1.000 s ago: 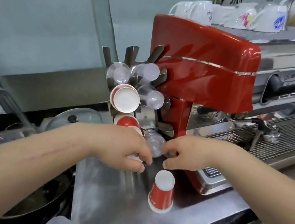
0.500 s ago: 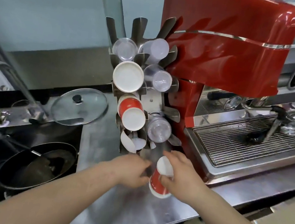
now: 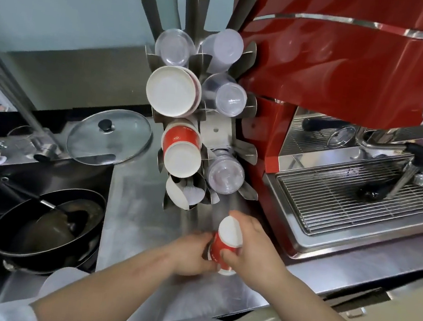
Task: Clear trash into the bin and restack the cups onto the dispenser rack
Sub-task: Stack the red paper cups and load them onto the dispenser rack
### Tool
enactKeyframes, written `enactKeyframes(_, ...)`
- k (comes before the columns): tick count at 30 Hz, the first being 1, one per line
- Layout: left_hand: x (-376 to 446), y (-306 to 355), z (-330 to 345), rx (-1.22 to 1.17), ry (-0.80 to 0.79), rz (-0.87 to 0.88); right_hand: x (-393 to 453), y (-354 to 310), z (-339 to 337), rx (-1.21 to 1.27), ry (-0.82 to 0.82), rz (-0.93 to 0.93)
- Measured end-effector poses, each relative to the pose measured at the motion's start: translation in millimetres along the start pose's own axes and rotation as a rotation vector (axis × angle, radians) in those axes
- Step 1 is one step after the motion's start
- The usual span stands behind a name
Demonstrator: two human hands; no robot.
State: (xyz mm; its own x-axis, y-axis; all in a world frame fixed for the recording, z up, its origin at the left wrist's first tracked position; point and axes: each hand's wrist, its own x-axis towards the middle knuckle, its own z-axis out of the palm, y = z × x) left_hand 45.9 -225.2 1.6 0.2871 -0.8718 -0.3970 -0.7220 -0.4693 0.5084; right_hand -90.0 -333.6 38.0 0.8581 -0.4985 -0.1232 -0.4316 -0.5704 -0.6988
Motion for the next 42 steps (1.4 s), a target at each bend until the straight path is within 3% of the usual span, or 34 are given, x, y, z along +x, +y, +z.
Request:
enactKeyframes(18, -3.2, -5.9, 33.2, -0.279, 0.165, -0.060, -15.0, 22.0, 6.1, 0.137, 0.082, -0.103)
enactKeyframes(24, -12.9, -7.8, 36.6, -0.308, 0.253, 0.051, -39.3, 28.5, 4.1, 0.125, 0.148, -0.277)
enactKeyframes(33, -59.5, 18.1, 4.9, -0.445, 0.507, 0.217, -47.1, -5.3, -30.9, 0.113, 0.288, -0.613)
enactKeyframes(42, -98.1, 20.0, -40.2, -0.313, 0.768, 0.301, -38.4, -59.9, -51.5, 0.163, 0.325, -0.797)
